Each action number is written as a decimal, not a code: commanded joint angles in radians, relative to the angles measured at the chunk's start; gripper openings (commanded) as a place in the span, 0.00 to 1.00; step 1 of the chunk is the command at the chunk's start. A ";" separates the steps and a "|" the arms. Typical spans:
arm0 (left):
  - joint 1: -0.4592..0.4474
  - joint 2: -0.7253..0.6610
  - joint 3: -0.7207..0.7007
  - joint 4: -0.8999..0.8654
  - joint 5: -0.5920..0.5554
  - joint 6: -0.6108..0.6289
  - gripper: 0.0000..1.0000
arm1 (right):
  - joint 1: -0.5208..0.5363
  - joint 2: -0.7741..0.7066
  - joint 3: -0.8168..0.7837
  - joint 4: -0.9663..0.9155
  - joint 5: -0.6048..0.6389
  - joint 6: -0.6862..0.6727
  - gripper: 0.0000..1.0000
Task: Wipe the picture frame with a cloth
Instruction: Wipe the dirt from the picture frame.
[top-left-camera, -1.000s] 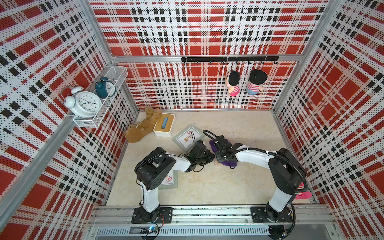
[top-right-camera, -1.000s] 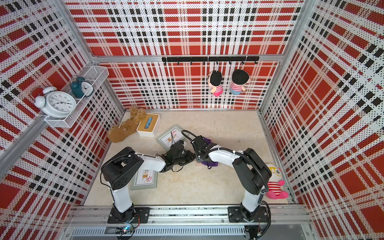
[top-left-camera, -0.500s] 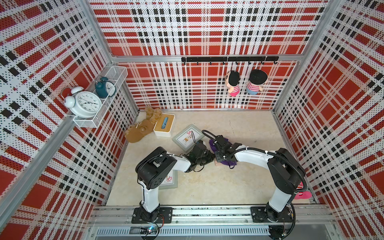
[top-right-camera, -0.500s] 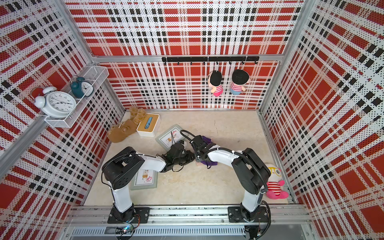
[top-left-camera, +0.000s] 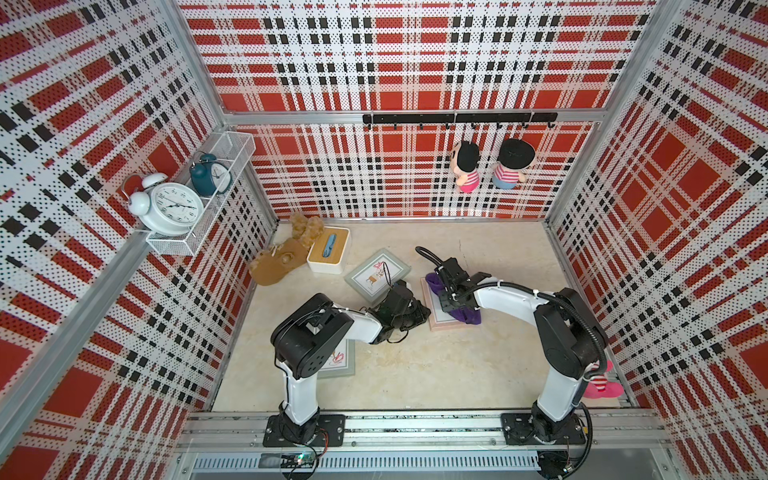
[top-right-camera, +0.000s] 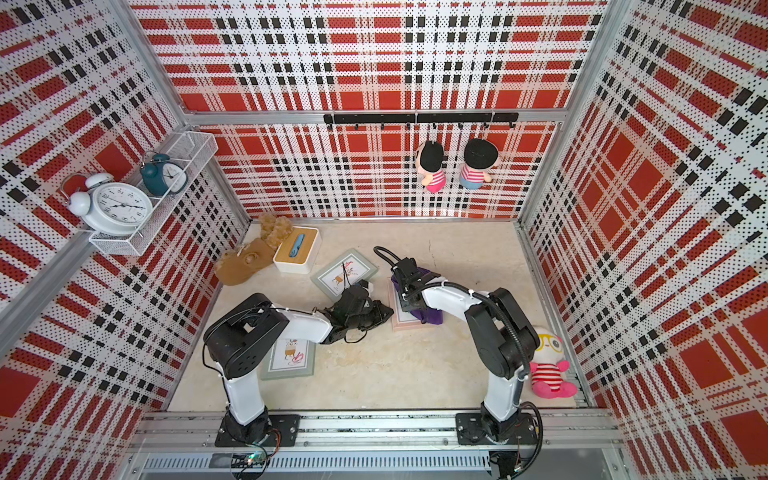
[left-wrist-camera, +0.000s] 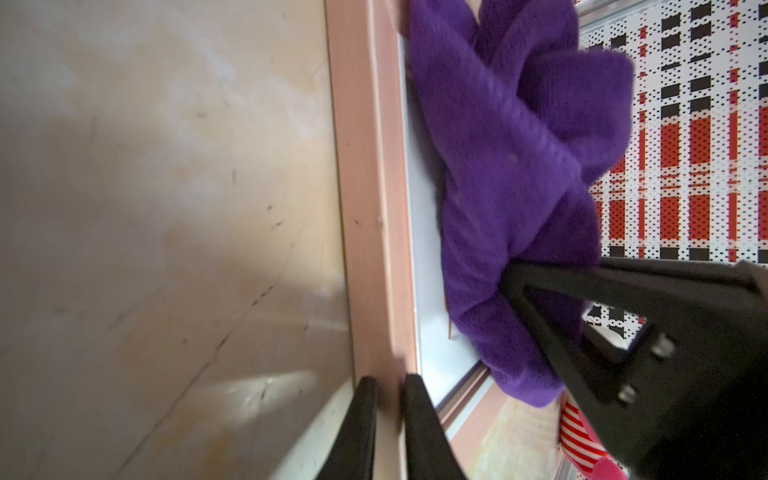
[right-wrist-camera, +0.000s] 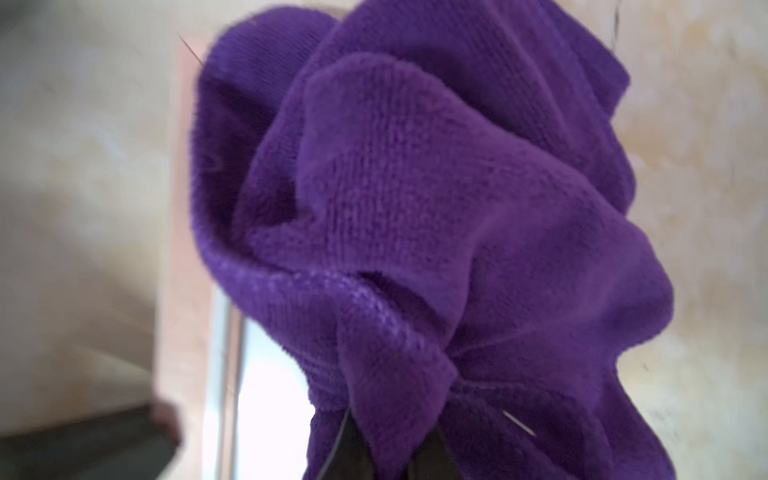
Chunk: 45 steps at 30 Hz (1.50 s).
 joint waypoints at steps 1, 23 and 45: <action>-0.006 0.024 0.027 -0.180 0.003 0.025 0.18 | -0.002 0.065 0.109 -0.027 0.017 0.005 0.00; 0.056 0.088 0.272 -0.274 -0.009 0.111 0.49 | -0.048 -0.183 -0.119 -0.153 0.038 0.086 0.00; 0.045 0.143 0.222 -0.317 -0.005 0.176 0.29 | -0.074 0.167 0.221 -0.073 0.126 0.006 0.00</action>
